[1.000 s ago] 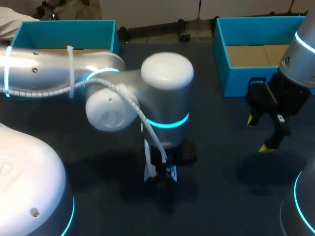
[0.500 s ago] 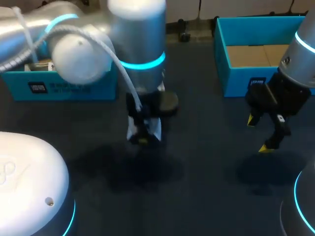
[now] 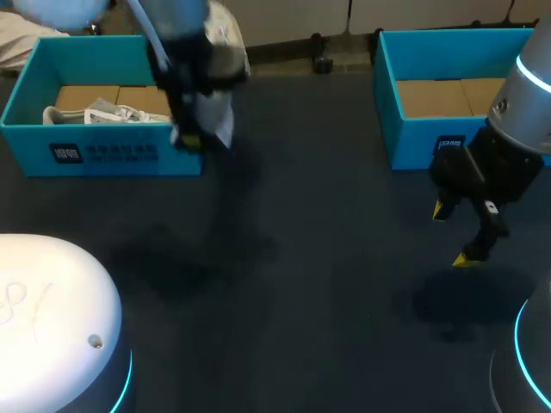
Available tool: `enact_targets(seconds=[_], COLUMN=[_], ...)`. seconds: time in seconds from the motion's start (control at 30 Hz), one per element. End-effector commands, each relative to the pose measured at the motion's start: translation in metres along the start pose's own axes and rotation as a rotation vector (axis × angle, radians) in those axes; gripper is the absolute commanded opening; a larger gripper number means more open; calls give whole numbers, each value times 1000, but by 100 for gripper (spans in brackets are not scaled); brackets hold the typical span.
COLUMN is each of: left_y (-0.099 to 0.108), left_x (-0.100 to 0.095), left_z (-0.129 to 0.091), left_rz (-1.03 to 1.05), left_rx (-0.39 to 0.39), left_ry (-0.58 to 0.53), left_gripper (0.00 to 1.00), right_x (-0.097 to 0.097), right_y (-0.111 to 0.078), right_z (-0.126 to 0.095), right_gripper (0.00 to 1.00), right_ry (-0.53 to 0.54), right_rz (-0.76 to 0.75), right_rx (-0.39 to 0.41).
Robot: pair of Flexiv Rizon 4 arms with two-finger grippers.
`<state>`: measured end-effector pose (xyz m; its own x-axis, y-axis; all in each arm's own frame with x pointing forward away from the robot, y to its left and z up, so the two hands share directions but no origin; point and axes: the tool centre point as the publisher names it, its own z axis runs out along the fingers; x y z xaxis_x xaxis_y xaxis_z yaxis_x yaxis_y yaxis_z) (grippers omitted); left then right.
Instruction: Take the shoe out of the shoebox, open the shoe tongue, remove and reinsert the insole, then place the shoe into the shoebox
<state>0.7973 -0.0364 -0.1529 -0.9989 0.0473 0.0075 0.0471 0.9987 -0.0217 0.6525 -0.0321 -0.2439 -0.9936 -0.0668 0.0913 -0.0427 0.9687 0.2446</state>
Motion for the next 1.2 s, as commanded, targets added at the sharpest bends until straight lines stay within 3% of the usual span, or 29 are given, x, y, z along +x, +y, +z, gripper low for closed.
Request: enact_targets(seconds=[0.03, 0.17, 0.37, 0.87, 0.9, 0.97, 1.0, 1.2], left_y=[21, 36, 81, 81, 84, 94, 102, 148], left_x=[-33, -64, -116, -116, -119, -138, -149, -206], left_z=[-37, -47, -62, -62, -57, -55, -56, -56], left_rz=[4, -38, -64, -64, -77, -86, -123, -212], left_rx=[3, 12, -36, -36, -39, -25, -33, -51], left_ry=[22, 28, 37, 37, -46, 32, -27, -58], left_gripper=[0, 0, 0, 0, 0, 0, 0, 0], right_x=[-1, -1, -1, -1, -1, -1, -1, -1], right_y=[1, 1, 1, 1, 1, 1, 1, 1], right_z=[1, 1, 1, 1, 1, 1, 1, 1], right_gripper=[100, 100, 100, 100, 100, 100, 100, 100], right_ry=[1, 1, 1, 1, 1, 1, 1, 1], right_rz=[1, 1, 1, 1, 1, 1, 1, 1], right_rx=[3, 3, 3, 3, 3, 3, 3, 3])
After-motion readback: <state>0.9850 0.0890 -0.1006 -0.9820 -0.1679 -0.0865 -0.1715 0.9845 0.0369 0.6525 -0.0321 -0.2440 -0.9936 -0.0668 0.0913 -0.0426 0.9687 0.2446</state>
